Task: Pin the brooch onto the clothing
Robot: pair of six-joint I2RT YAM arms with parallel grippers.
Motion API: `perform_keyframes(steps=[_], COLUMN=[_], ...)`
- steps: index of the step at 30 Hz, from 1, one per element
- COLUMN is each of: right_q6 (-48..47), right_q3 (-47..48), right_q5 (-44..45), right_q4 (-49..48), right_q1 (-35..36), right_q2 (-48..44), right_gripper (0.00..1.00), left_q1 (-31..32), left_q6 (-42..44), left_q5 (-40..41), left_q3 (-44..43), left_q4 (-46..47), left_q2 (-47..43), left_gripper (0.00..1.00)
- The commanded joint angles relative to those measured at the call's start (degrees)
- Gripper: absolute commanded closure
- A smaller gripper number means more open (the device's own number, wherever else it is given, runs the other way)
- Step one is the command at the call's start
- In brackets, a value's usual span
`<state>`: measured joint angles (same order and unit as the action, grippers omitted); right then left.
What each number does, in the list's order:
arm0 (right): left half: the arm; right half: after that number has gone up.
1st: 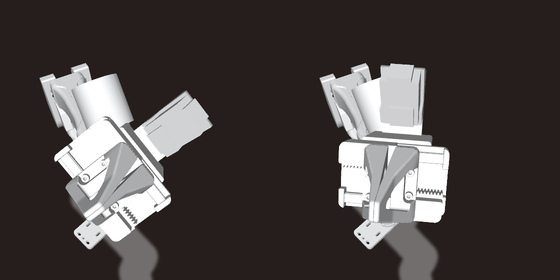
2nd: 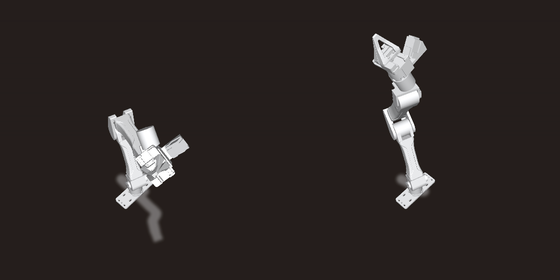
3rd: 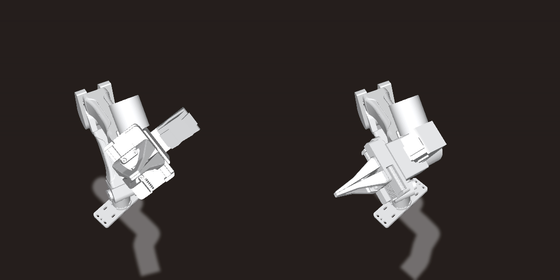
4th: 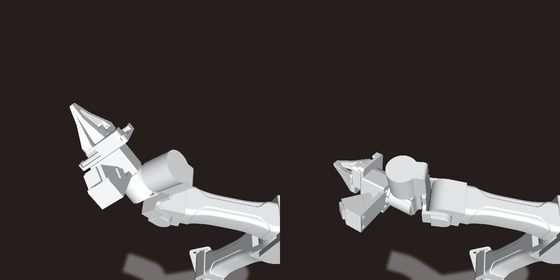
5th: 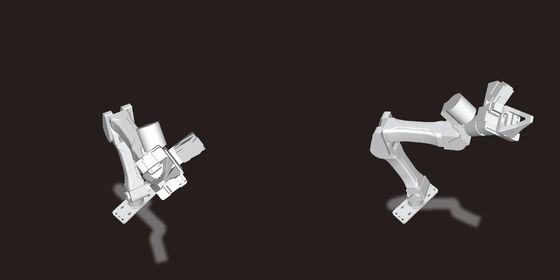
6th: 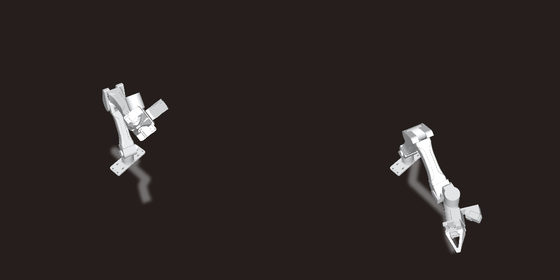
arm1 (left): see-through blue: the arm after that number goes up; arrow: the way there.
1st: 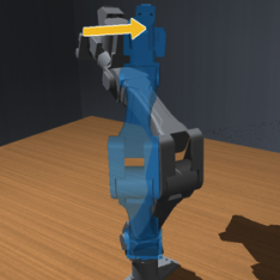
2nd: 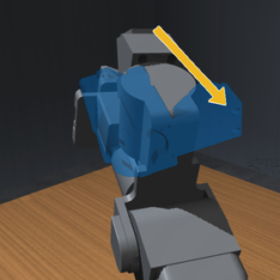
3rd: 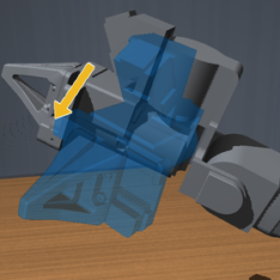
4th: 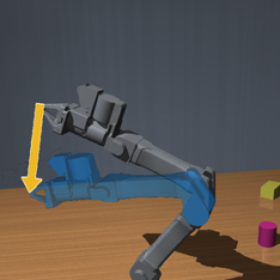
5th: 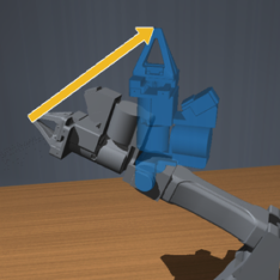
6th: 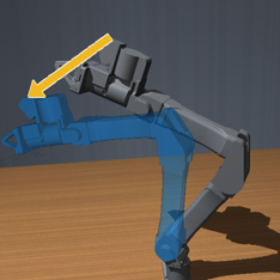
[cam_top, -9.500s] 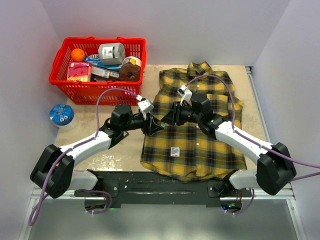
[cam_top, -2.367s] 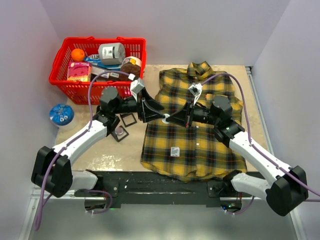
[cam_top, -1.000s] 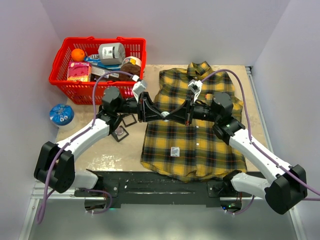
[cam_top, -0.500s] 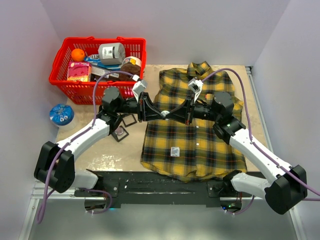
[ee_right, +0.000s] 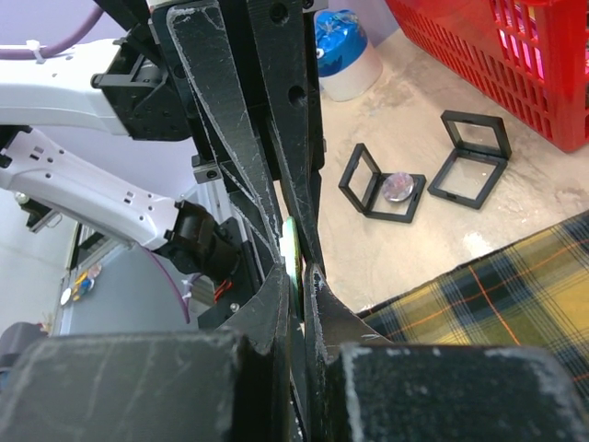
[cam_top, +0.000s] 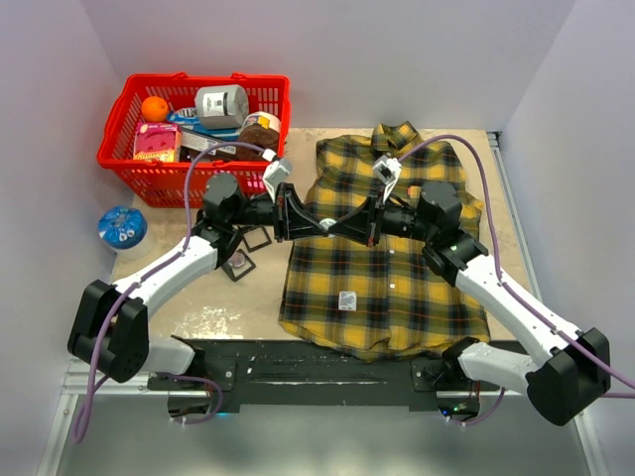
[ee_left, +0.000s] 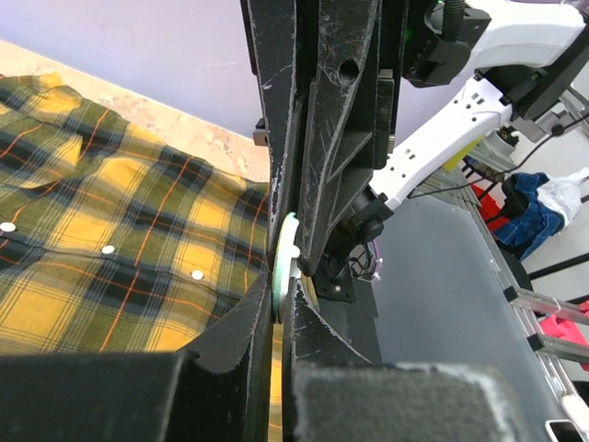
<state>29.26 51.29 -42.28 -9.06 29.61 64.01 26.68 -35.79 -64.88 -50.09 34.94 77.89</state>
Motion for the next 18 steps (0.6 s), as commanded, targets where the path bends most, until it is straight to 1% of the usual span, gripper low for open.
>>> perform_keyframes(steps=[1,10,16,18], right_q6=[-0.95,-2.01,-3.68,-4.64], right_q3=[2.94,4.7,5.31,5.75], right_q5=[6.86,8.27,5.55,4.67], right_q4=[4.22,8.44,8.88,10.46], right_q1=[-0.25,-0.34,-0.25,-0.34], right_q2=[1.38,5.25,6.04,5.87], right_gripper=[1.0,1.0,1.0,1.0], left_q1=[0.66,1.71,1.8,1.8], left_q6=[3.0,6.26,6.87,6.7], left_q5=[-1.12,-0.6,0.28,0.63], left_q3=[-0.54,-1.51,-1.86,-2.03], left_q4=[1.72,-2.42,-4.17,-4.7], left_q2=[-0.72,-0.81,-0.28,0.07], left_gripper=[1.0,1.0,1.0,1.0])
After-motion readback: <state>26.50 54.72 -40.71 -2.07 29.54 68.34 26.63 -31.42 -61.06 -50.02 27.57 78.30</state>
